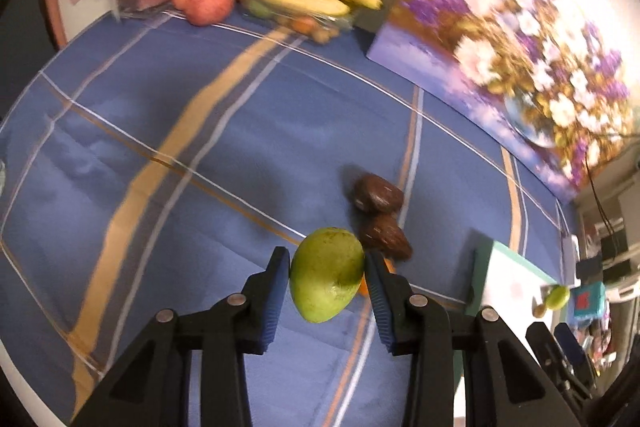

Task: Organize fruits
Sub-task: 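Grasp the green pear with the left gripper while the right grasps an orange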

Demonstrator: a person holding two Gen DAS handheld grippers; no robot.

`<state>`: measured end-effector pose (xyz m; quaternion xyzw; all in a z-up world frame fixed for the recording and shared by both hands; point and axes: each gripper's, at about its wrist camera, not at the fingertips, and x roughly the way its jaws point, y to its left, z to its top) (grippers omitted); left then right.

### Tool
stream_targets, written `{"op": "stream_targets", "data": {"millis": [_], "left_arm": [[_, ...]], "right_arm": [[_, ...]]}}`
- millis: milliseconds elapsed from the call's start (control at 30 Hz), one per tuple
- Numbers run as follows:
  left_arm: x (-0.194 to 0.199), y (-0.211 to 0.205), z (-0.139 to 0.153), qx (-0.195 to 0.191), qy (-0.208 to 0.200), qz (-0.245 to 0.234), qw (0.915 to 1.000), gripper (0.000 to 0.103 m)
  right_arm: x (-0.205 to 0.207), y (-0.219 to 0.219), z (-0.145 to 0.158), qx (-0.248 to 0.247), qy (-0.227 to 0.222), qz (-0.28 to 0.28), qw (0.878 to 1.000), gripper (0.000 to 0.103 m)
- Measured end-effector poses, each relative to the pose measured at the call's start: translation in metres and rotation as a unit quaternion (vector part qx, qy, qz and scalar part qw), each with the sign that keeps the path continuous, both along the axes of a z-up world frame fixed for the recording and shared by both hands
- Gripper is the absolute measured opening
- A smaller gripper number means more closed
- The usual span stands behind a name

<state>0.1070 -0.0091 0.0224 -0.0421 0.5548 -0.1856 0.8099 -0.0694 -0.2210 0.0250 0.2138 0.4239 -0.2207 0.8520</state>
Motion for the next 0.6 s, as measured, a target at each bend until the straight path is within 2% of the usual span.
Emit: {"op": "stream_targets", "data": {"millis": [233,500,533,600], "left_arm": [[0.019,0.024,-0.003,-0.007,-0.003,0.022,0.9997,0.041],[0.039,0.034,-0.017,-0.003,0.004,0.033,0.9994,0.041],[0.041,0.035,-0.019,-0.004,0.007,0.034,0.9994,0.041],[0.045,0.038,-0.023,-0.008,0.014,0.037,0.9992,0.041]], "right_arm": [[0.027,0.027,0.006,-0.03,-0.014,0.053,0.998,0.097],[0.065,0.045,0.0,0.001,-0.015,0.076,0.997,0.095],[0.07,0.047,-0.002,0.011,-0.014,0.078,0.997,0.093],[0.082,0.049,-0.008,0.037,-0.007,0.079,0.996,0.078]]}}
